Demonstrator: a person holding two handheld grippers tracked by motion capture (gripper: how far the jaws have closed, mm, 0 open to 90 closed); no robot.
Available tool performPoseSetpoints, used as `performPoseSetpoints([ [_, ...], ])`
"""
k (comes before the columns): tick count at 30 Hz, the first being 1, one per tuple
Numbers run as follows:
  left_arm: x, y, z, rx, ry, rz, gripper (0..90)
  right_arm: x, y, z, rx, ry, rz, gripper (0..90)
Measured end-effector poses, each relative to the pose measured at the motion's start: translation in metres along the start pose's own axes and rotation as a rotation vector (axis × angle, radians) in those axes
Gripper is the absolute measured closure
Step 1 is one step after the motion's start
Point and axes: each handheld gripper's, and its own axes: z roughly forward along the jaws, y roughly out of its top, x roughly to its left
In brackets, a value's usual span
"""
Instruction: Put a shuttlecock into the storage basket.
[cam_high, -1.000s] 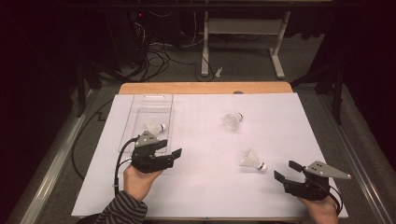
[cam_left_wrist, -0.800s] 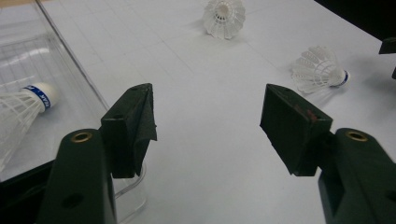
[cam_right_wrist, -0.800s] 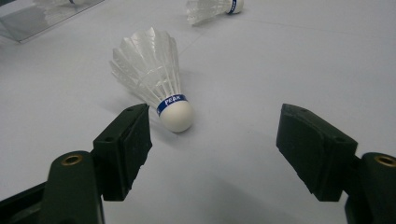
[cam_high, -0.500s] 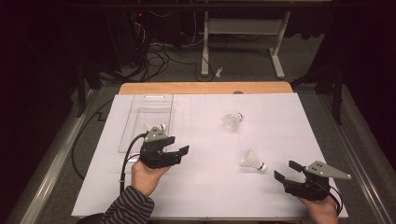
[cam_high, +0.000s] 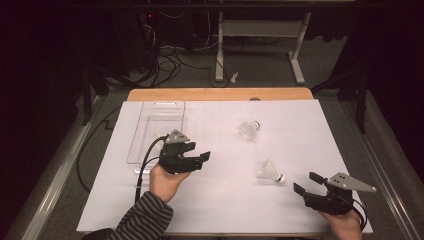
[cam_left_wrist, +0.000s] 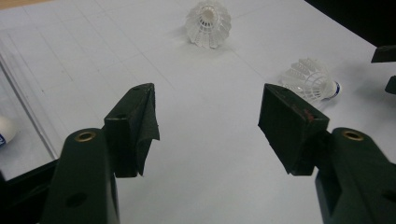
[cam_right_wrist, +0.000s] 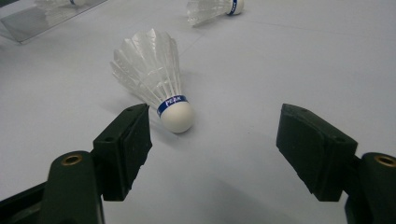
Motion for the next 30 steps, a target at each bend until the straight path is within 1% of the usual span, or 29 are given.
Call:
performPoseSetpoints([
  [2, -0.001, 0.002, 0.002, 0.003, -0.002, -0.005, 37.4, 0.0, 0.0, 0.0, 0.0, 0.0, 0.001, 26.7],
  [7, 0.0, 0.01, 0.009, 0.039, -0.004, -0.014, 38.6, 0.0, 0.0, 0.0, 0.001, 0.0, 0.0, 26.7],
  [9, -0.002, 0.013, 0.012, 0.055, -0.01, -0.012, 38.8, 0.0, 0.0, 0.0, 0.0, 0.0, 0.0, 26.7],
  [14, -0.005, 0.02, 0.019, 0.086, -0.011, -0.004, 38.9, 0.0, 0.0, 0.0, 0.0, 0.001, 0.0, 26.7],
  [20, -0.007, 0.026, 0.024, 0.105, -0.01, 0.003, 39.2, 0.0, 0.0, 0.0, 0.001, 0.002, -0.001, 26.7],
  [30, -0.005, 0.029, 0.031, 0.132, -0.013, 0.005, 40.8, 0.0, 0.0, 0.0, 0.001, 0.001, 0.0, 26.7],
])
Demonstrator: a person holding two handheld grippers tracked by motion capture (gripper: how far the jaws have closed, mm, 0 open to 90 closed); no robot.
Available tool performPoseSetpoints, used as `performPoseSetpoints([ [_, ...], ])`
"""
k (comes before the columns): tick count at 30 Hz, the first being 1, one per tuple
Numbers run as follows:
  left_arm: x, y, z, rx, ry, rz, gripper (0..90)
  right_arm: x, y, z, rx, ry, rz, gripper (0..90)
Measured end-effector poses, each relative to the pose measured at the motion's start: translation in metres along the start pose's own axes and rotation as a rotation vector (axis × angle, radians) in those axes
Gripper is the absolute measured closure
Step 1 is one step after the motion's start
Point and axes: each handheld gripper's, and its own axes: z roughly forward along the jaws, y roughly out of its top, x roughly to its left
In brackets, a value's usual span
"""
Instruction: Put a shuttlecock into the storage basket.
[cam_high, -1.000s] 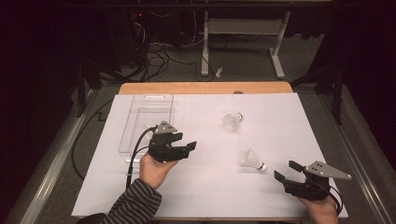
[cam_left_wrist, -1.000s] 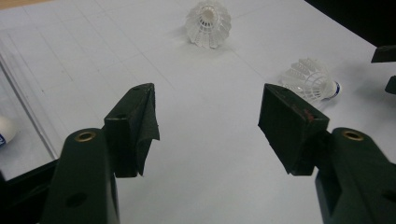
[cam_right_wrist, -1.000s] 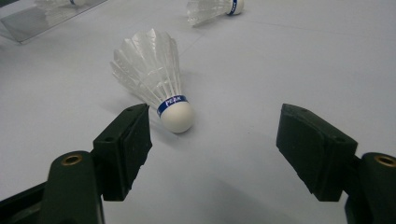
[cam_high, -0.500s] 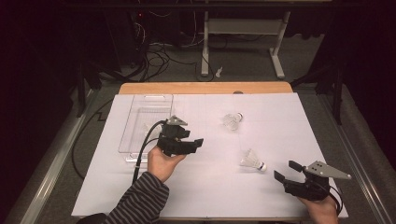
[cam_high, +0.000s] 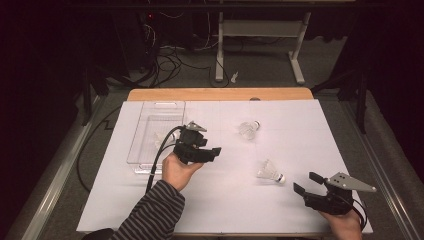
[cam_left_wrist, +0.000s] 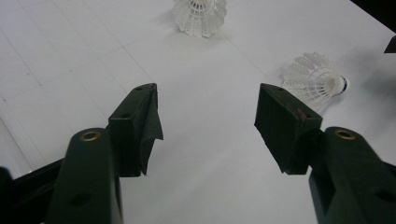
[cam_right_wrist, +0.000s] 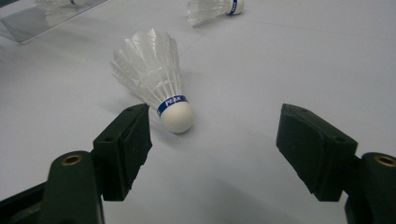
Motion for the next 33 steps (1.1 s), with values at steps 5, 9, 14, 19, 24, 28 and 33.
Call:
performPoseSetpoints([
  [5, 0.0, 0.002, 0.003, 0.004, 0.003, -0.005, 40.8, 0.0, 0.0, 0.0, -0.001, 0.0, -0.001, 26.7],
  [9, 0.0, 0.005, 0.004, 0.006, 0.005, -0.004, 40.5, 0.0, 0.0, 0.0, -0.001, 0.001, -0.002, 26.7],
  [14, -0.001, 0.009, 0.006, 0.013, 0.007, -0.005, 40.2, 0.0, 0.0, 0.0, 0.001, 0.001, -0.001, 26.8],
  [19, -0.002, 0.013, 0.01, 0.017, 0.007, -0.003, 40.1, 0.0, 0.0, 0.0, 0.002, 0.0, -0.001, 26.8],
  [24, -0.003, 0.016, 0.013, 0.021, 0.007, -0.005, 40.1, 0.0, 0.0, 0.0, 0.003, 0.001, -0.002, 26.8],
  [28, -0.004, 0.02, 0.015, 0.03, 0.005, -0.001, 40.2, 0.0, 0.0, 0.0, 0.001, 0.001, 0.001, 26.8],
  [33, -0.004, 0.023, 0.018, 0.034, 0.003, -0.003, 40.2, 0.0, 0.0, 0.0, 0.002, 0.001, -0.001, 26.8],
])
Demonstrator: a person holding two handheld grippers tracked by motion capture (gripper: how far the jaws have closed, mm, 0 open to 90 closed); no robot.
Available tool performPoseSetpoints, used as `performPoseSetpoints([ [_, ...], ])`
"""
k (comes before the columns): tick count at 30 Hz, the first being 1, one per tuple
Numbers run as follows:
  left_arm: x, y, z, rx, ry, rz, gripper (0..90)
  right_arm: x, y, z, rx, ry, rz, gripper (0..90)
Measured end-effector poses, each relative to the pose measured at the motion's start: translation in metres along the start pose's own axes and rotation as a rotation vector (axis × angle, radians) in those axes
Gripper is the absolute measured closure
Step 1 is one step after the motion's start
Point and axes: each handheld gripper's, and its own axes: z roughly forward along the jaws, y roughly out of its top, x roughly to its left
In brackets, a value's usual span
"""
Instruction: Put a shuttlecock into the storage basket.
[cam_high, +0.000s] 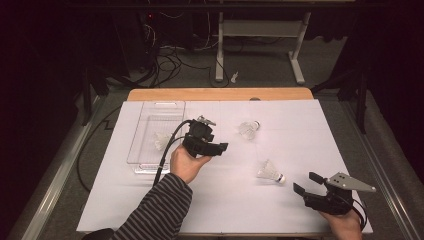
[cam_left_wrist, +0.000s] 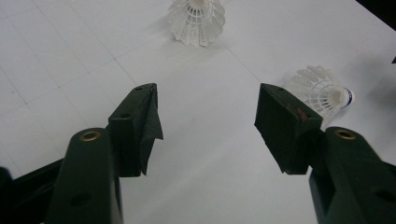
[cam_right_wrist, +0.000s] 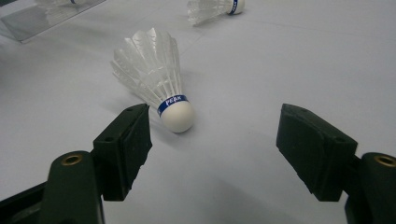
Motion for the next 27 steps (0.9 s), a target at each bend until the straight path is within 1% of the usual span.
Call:
performPoseSetpoints([
  [3, 0.0, 0.002, 0.002, 0.005, 0.001, 0.001, 40.3, 0.0, 0.0, 0.0, 0.0, 0.0, 0.0, 26.8],
  [7, 0.0, 0.004, 0.005, 0.01, -0.006, -0.014, 40.4, 0.0, 0.0, 0.0, 0.0, 0.0, -0.001, 26.8],
  [13, 0.001, 0.004, 0.008, 0.015, -0.009, -0.019, 40.6, 0.0, 0.0, 0.0, 0.002, 0.001, -0.001, 26.8],
  [21, -0.001, 0.008, 0.013, 0.027, -0.012, -0.015, 40.6, 0.0, 0.0, 0.0, 0.003, 0.0, -0.002, 26.8],
  [27, -0.003, 0.013, 0.017, 0.042, -0.017, -0.002, 40.6, 0.0, 0.0, 0.0, 0.002, 0.0, -0.002, 26.8],
])
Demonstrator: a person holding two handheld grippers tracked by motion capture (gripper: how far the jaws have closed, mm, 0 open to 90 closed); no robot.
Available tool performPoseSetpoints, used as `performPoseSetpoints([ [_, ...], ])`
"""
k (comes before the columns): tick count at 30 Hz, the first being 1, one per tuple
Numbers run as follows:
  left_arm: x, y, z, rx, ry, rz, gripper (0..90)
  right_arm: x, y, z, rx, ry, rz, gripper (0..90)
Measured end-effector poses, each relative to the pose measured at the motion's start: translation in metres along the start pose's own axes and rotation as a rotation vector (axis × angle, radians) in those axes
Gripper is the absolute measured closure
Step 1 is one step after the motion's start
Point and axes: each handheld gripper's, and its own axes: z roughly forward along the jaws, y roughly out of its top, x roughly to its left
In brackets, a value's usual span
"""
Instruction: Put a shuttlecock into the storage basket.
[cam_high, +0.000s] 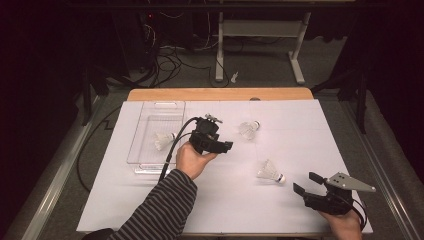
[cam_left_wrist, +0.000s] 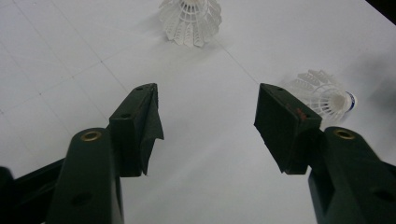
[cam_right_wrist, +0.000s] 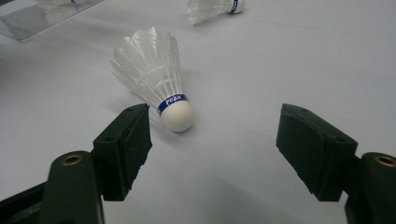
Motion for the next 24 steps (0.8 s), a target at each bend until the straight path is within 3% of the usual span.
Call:
performPoseSetpoints([
  [24, 0.0, 0.022, 0.021, 0.061, -0.008, -0.007, 42.0, 0.0, 0.0, 0.0, 0.0, 0.002, 0.001, 26.8],
])
